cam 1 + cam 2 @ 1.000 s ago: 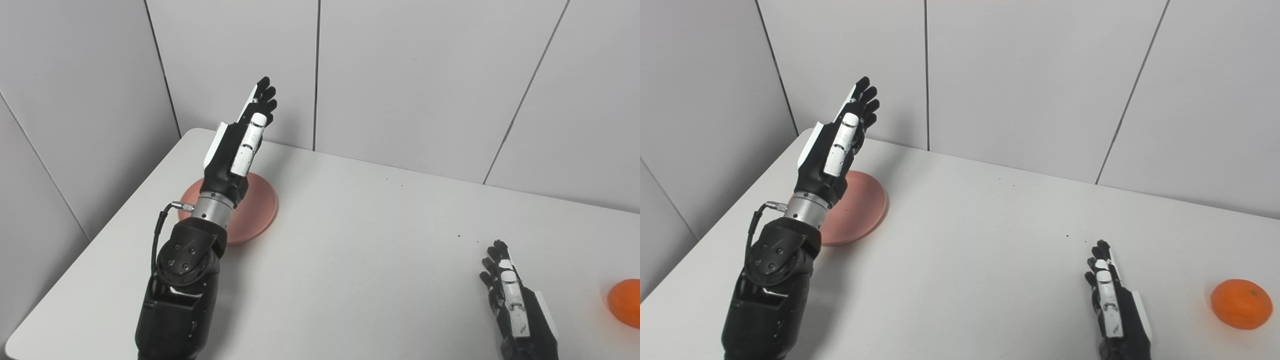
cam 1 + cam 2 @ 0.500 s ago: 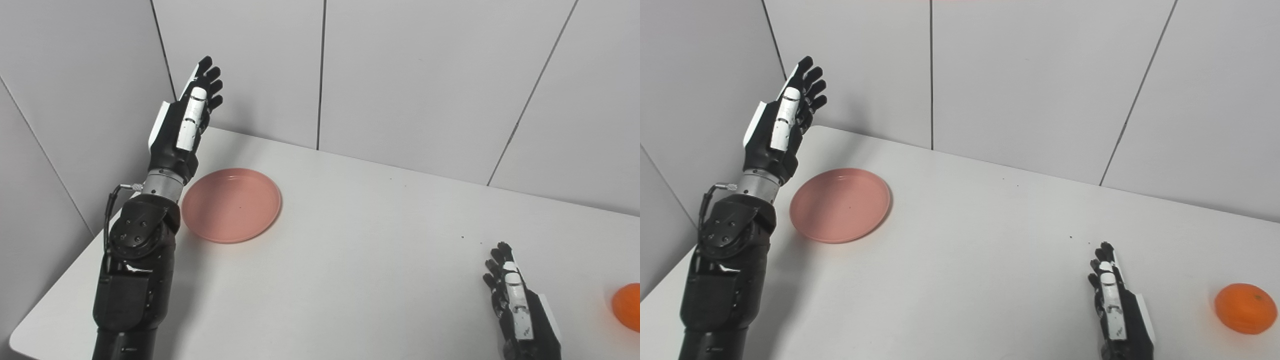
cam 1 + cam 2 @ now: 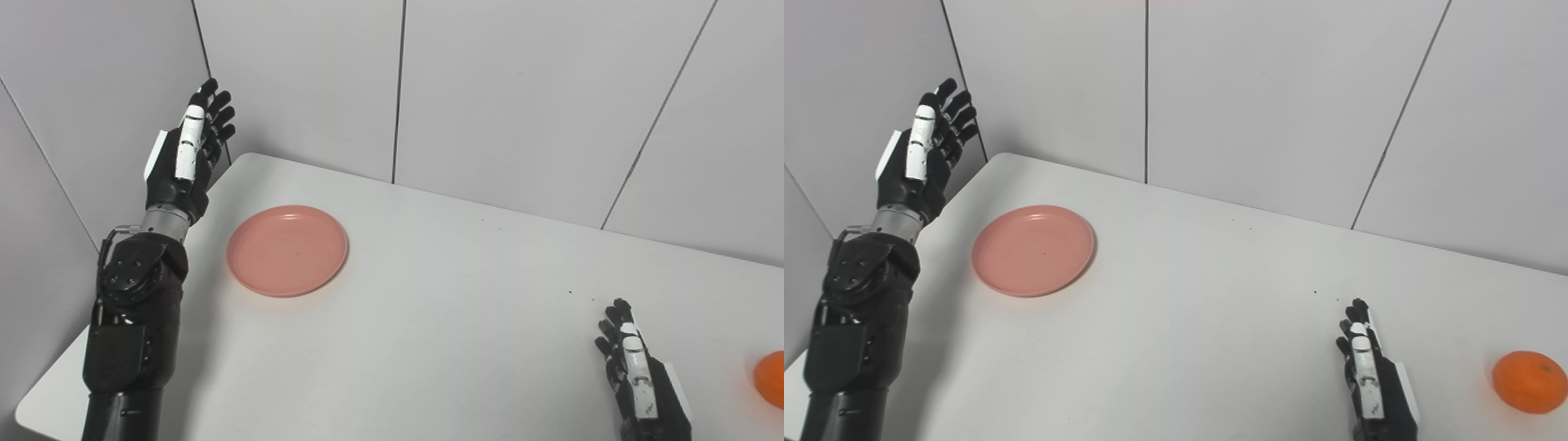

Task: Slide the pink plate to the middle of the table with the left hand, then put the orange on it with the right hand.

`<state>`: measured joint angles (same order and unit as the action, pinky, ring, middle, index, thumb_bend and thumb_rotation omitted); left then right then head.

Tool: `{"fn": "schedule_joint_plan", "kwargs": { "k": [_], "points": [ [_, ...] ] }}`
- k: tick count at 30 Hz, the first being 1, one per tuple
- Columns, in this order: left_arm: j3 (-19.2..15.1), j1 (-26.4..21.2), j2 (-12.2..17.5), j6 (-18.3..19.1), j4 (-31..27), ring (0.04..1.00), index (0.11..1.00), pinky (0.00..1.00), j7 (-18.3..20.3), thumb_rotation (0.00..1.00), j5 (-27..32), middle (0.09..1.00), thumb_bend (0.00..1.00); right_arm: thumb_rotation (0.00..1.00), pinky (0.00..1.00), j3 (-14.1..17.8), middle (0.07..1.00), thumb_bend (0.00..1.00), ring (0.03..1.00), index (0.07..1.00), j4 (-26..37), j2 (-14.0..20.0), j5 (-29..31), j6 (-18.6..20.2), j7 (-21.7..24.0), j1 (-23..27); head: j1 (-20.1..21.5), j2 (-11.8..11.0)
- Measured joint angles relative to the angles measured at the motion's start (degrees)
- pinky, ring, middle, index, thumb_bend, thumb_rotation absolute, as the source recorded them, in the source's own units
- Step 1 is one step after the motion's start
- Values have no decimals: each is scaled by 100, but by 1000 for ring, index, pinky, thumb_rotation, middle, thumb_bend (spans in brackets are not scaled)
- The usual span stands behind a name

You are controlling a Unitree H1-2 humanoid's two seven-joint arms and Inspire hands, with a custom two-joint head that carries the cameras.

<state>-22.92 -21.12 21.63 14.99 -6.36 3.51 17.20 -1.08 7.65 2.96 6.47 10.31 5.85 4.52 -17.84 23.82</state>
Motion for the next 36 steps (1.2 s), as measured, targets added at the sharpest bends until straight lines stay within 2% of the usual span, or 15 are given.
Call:
{"fn": "schedule_joint_plan", "kwargs": {
  "k": [10, 15, 19, 36],
  "points": [
    [-36, 65, -1, 17, 174, 944, 926, 954, -121, 1000, 110, 943, 357, 1000, 1000, 6, 1000, 154, 1000, 1000, 0, 0, 26, 4, -4, 0, -9, 9],
    [-32, 152, -2, 35, 396, 948, 935, 952, -130, 1000, 138, 946, 342, 1000, 1000, 30, 1000, 167, 1000, 1000, 0, 4, 49, 9, 2, 0, -35, 0],
    [-32, 161, -1, 34, 578, 949, 938, 958, -111, 1000, 191, 944, 376, 1000, 1000, 29, 1000, 171, 1000, 1000, 2, 14, 45, 12, 4, -3, -44, 0],
    [-85, 180, 7, -22, 1357, 961, 950, 980, -18, 1000, 381, 957, 315, 1000, 1000, 39, 1000, 164, 1000, 1000, 88, 13, 9, 119, -10, -23, -70, -9]
  ]
}}
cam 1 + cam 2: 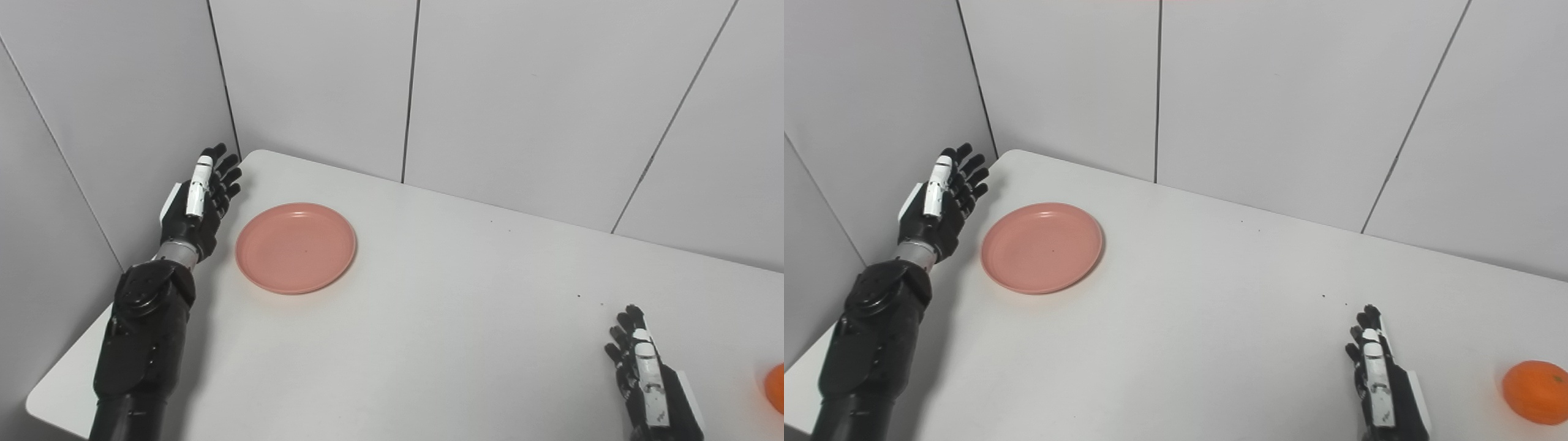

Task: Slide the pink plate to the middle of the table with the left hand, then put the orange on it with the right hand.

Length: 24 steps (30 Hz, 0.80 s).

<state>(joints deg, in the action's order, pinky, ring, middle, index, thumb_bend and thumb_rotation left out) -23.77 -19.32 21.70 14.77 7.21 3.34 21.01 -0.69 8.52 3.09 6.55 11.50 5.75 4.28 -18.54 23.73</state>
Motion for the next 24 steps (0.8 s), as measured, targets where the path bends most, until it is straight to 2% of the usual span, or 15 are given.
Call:
{"fn": "schedule_joint_plan", "kwargs": {
  "k": [24],
  "points": [
    [-273, 32, 2, -64, 373, 977, 959, 987, 19, 1000, 145, 971, 298, 1000, 1000, 13, 1000, 165, 1000, 1000, -1, 32, 32, 6, 20, 0, -53, 0]
  ]
}}
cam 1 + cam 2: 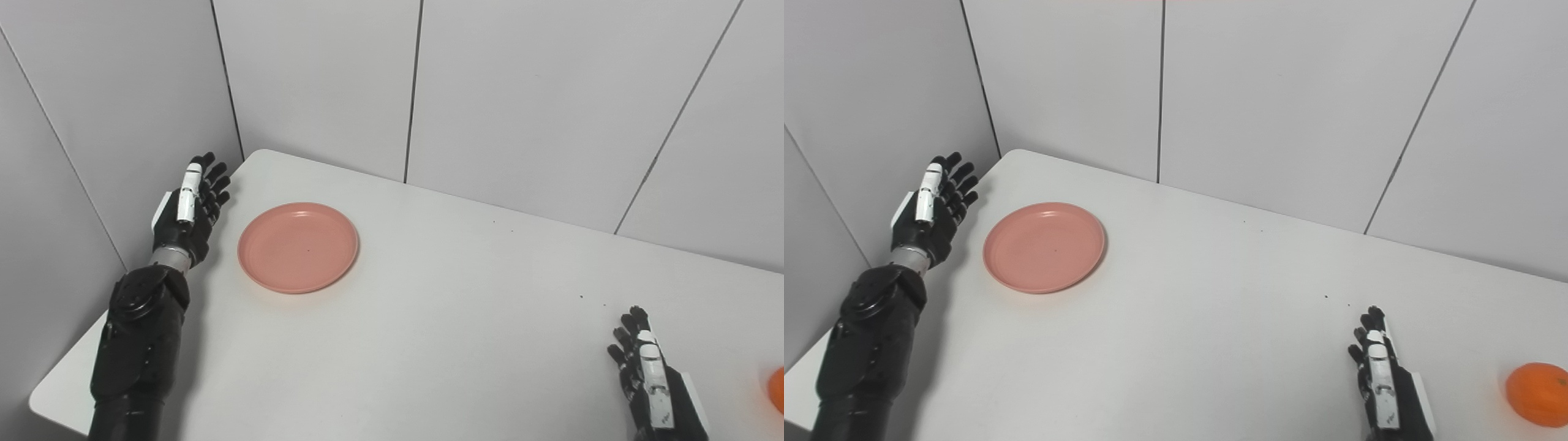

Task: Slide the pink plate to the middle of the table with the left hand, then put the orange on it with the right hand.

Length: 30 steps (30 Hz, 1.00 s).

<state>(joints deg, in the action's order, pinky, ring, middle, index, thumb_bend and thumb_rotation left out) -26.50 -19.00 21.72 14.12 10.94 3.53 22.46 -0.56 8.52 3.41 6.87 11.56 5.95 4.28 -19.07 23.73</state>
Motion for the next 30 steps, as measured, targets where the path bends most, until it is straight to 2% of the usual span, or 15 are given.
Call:
{"fn": "schedule_joint_plan", "kwargs": {
  "k": [10, 20, 26, 30],
  "points": [
    [7, 31, -1, -51, 415, 980, 971, 1000, 271, 1000, 208, 979, 296, 1000, 1000, -1, 1000, 170, 1000, 1000, 0, 11, -5, 0, 3, 1, -18, 0],
    [27, 67, -10, -233, 625, 958, 951, 987, 319, 1000, 207, 954, 329, 1000, 1000, -1, 1000, 169, 1000, 1000, 4, 26, -2, 9, 10, -1, 0, 26],
    [83, 55, 0, -582, 952, 969, 951, 990, 453, 1000, 208, 961, 365, 1000, 1000, 1, 1000, 157, 1000, 1000, 4, 26, -6, 12, -5, -1, 0, 35],
    [106, 20, 2, -625, 1026, 950, 932, 962, 521, 1000, 226, 947, 373, 1000, 1000, 1, 1000, 154, 1000, 1000, 4, 25, -7, 14, -14, -1, 0, 44]
  ]
}}
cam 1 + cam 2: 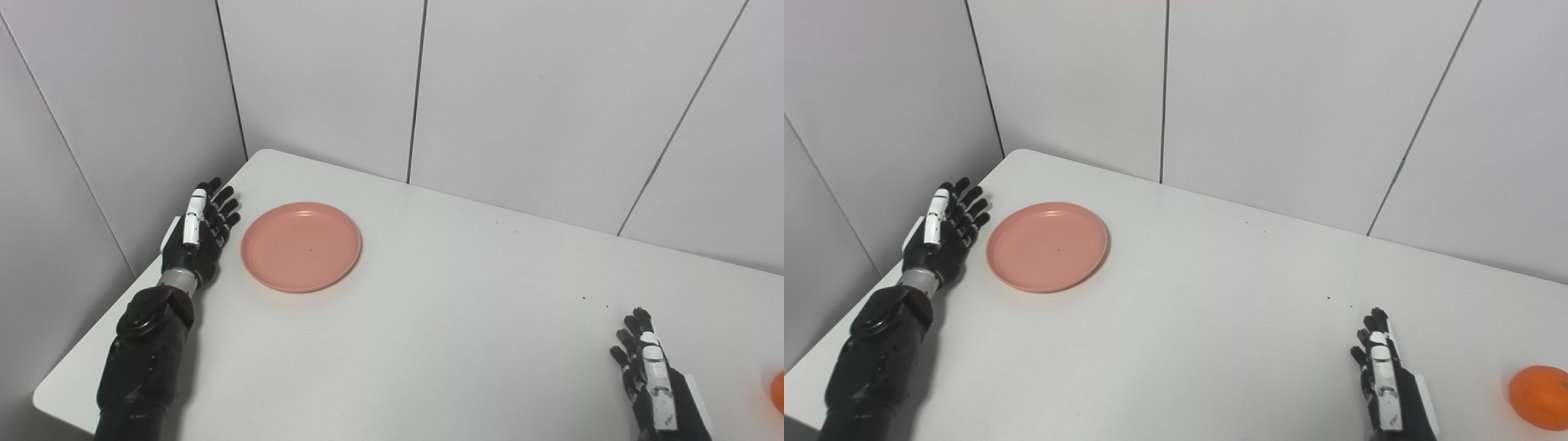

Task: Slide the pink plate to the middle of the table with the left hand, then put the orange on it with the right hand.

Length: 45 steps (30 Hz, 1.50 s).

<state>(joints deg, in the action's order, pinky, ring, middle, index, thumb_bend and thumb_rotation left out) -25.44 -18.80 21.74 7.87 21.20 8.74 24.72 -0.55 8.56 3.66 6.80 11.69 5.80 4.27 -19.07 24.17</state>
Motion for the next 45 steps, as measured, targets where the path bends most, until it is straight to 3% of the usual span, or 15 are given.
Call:
{"fn": "schedule_joint_plan", "kwargs": {
  "k": [11, 31, 45],
  "points": [
    [187, -160, -18, -69, 213, 923, 922, 934, 100, 1000, 4, 925, 373, 1000, 1000, -1, 1000, 170, 1000, 1000, 0, 1, 5, 7, 12, 1, 17, 26],
    [564, -82, -385, 483, -541, 898, 894, 879, -209, 1000, -37, 909, 338, 1000, 1000, 10, 1000, 175, 1000, 1000, 15, 1, 76, 37, 13, 1, 53, 70],
    [675, -85, -472, 609, -619, 914, 913, 916, -132, 1000, -116, 918, 356, 1000, 1000, -3, 1000, 169, 1000, 1000, 29, -2, 1, 72, -3, 6, 141, 132]
  ]
}}
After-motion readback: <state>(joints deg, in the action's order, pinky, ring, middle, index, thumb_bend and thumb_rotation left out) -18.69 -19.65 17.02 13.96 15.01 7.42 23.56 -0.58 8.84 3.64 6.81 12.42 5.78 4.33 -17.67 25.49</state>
